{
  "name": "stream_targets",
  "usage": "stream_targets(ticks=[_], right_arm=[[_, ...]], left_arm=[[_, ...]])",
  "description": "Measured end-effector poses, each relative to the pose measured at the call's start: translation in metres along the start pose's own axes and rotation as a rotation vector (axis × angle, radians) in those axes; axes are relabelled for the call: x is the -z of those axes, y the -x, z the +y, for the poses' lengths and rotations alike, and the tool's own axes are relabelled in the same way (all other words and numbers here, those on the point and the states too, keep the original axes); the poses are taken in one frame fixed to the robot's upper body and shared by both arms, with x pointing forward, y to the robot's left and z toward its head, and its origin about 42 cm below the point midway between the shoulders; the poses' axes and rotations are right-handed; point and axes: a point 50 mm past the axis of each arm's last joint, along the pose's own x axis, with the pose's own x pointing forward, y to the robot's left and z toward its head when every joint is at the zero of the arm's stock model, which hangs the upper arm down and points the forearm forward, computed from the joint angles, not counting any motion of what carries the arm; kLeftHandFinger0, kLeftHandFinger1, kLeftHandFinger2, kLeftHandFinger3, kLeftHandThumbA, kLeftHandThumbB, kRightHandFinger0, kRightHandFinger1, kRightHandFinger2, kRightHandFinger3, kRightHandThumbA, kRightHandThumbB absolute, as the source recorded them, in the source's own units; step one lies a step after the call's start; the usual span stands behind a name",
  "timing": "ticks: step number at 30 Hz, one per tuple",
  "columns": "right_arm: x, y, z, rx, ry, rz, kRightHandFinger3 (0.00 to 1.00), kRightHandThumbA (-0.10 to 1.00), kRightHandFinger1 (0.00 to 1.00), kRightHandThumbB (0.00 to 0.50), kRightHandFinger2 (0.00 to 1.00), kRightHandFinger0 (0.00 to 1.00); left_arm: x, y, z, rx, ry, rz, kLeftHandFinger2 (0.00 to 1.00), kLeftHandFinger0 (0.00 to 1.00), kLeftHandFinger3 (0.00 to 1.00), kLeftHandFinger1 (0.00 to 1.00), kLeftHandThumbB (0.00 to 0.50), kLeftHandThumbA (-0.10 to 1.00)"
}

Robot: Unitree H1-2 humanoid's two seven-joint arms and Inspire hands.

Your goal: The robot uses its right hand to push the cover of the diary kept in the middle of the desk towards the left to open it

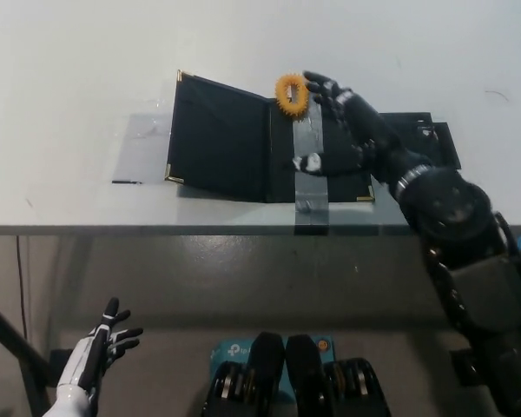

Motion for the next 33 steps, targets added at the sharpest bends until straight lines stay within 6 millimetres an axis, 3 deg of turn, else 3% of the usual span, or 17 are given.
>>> stream_targets(ticks=[2,3,5,9,14,20,24,27,33], right_arm=[[0.011,0.012,-0.007,0.022,-0.054,0.007,1.00,1.00,1.00,0.278,1.00,1.00],[0.017,0.019,-0.011,0.034,-0.080,0.011,1.00,1.00,1.00,0.264,1.00,1.00],[0.028,0.030,-0.018,0.059,-0.127,0.021,1.00,1.00,1.00,0.261,1.00,1.00],[0.054,0.059,-0.035,0.120,-0.237,0.045,1.00,1.00,1.00,0.305,1.00,1.00],[0.089,0.106,-0.059,0.226,-0.383,0.078,1.00,1.00,1.00,0.342,1.00,1.00],[0.126,0.165,-0.078,0.347,-0.538,0.107,1.00,1.00,1.00,0.348,1.00,0.99],[0.149,0.205,-0.087,0.433,-0.633,0.128,0.99,1.00,0.96,0.384,0.94,0.89],[0.164,0.234,-0.092,0.493,-0.697,0.141,0.98,1.00,0.94,0.368,0.92,0.88],[0.178,0.274,-0.106,0.595,-0.806,0.116,0.95,1.00,0.92,0.410,0.89,0.83]], left_arm=[[0.001,0.000,0.000,0.000,0.000,0.003,0.78,1.00,0.88,0.82,0.283,0.97],[0.001,0.000,0.000,0.000,0.000,0.004,0.77,1.00,0.88,0.82,0.311,0.97],[0.001,0.000,0.000,0.000,0.000,0.005,0.75,1.00,0.87,0.81,0.323,0.97],[0.002,0.000,0.000,-0.001,0.001,0.005,0.76,1.00,0.85,0.80,0.353,0.96],[0.003,0.001,0.000,-0.002,0.001,0.008,0.78,1.00,0.86,0.81,0.342,0.97],[0.004,0.001,0.001,-0.003,0.002,0.011,0.77,1.00,0.86,0.80,0.375,0.96],[0.005,0.002,0.002,-0.005,0.003,0.012,0.76,1.00,0.86,0.79,0.372,0.96],[0.006,0.003,0.002,-0.007,0.004,0.016,0.79,1.00,0.87,0.82,0.365,0.97],[0.009,0.004,0.005,-0.014,0.007,0.021,0.75,1.00,0.84,0.78,0.370,0.96]])
